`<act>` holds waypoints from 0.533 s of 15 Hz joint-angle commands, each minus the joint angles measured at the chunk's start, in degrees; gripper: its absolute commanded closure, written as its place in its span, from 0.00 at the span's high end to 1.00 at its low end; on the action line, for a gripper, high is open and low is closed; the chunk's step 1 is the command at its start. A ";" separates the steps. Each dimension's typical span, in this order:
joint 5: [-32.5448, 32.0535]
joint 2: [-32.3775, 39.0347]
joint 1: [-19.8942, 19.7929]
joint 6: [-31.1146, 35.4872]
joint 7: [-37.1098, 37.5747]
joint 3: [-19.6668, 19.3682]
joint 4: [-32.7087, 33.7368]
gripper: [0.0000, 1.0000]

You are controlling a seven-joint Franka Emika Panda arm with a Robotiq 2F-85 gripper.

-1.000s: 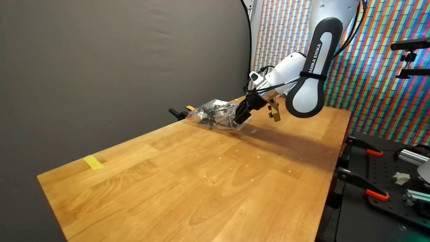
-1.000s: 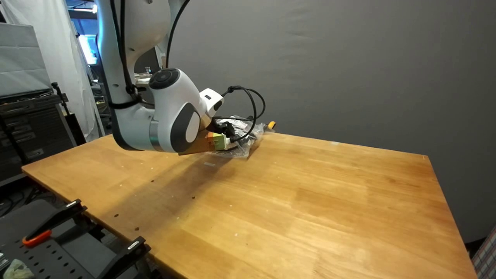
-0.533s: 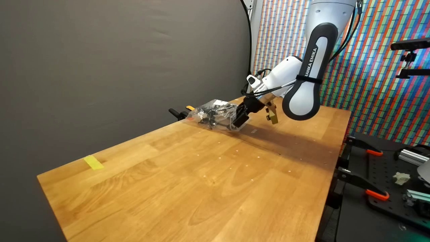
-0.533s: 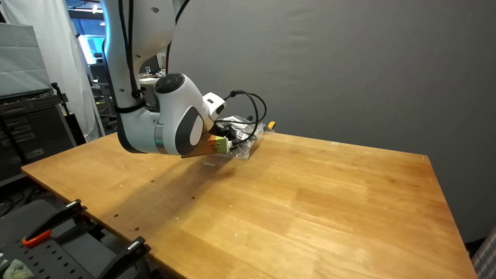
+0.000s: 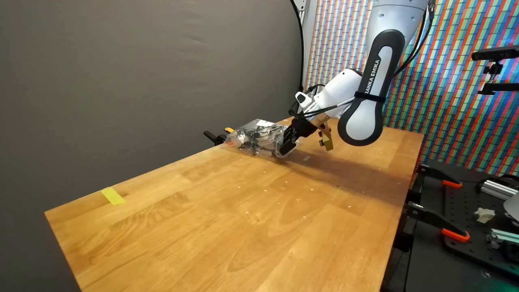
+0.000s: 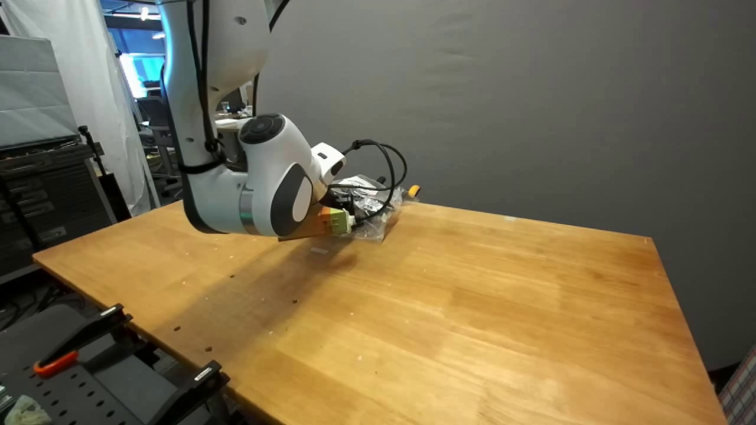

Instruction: Remove the cable from the plastic

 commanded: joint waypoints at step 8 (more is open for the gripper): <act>-1.05 0.25 -0.05 -2.62 2.11 -0.43 2.08 0.02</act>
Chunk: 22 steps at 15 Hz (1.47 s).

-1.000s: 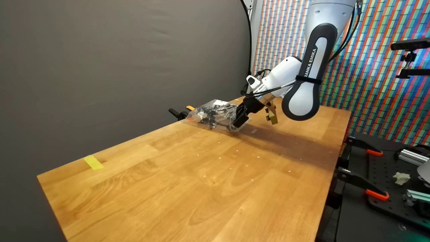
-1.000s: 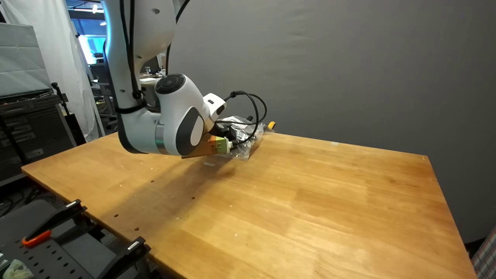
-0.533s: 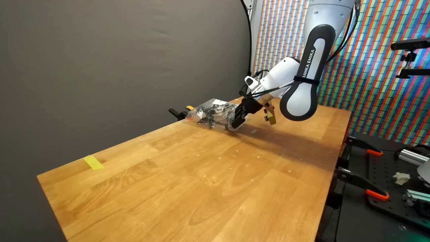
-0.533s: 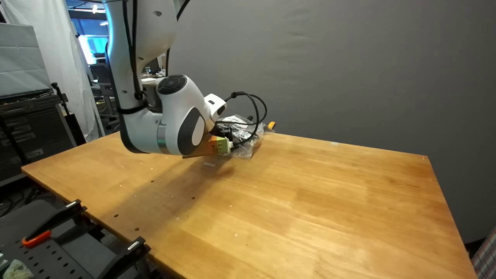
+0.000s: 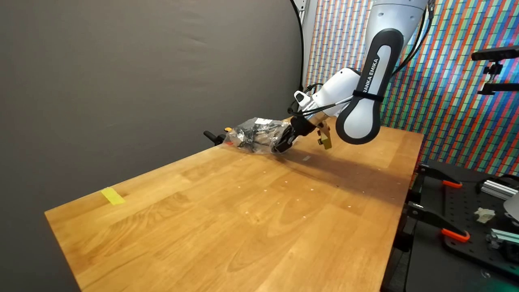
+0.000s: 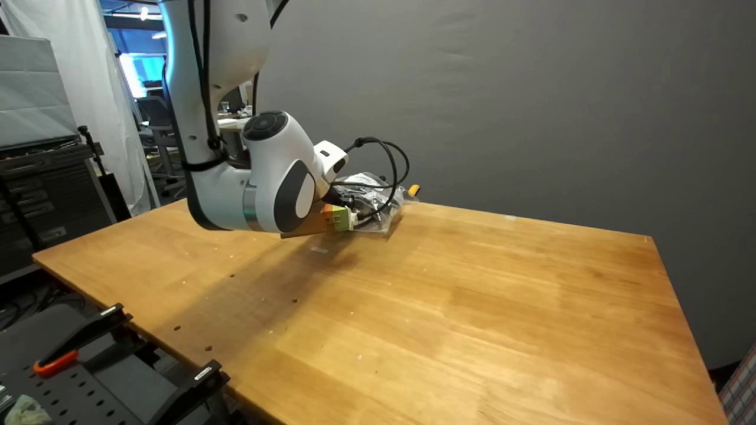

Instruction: Remove the cable from the plastic

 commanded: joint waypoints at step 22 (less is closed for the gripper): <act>14.38 -37.50 19.07 -37.87 6.76 -6.01 -25.42 0.03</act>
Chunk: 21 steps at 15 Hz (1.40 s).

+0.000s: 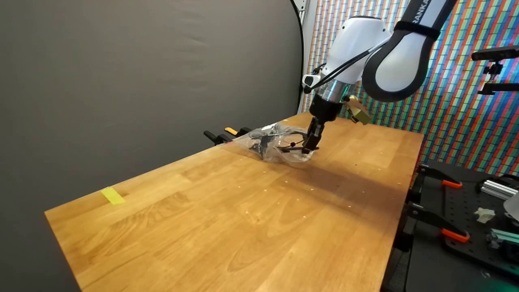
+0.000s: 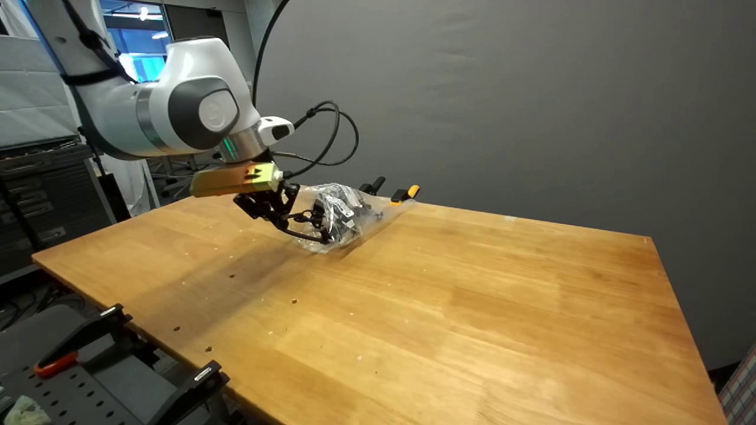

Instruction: Remove the cable from the plastic

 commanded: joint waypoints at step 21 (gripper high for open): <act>36.09 -29.01 1.50 -63.43 -10.20 7.74 5.13 0.03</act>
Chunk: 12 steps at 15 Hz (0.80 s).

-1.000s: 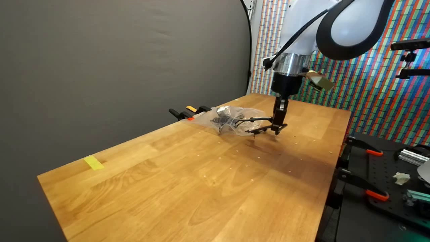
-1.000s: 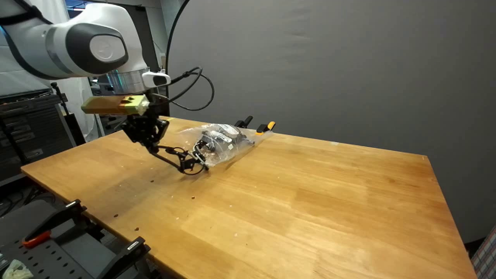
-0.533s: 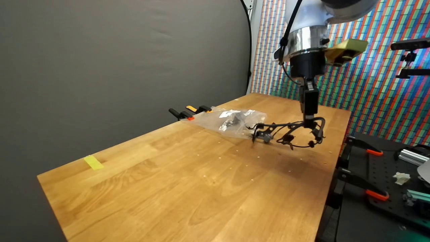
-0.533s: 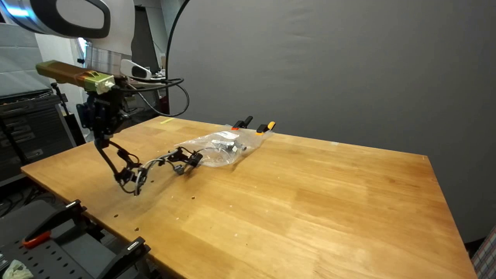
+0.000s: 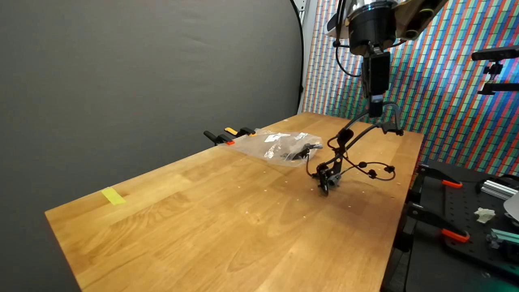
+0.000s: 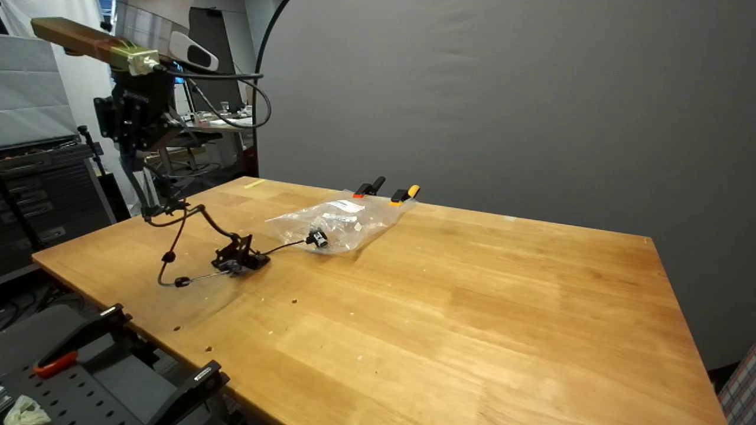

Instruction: Remove the cable from the plastic

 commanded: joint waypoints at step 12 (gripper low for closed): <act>19.32 13.79 5.52 6.46 -3.10 4.40 13.34 0.03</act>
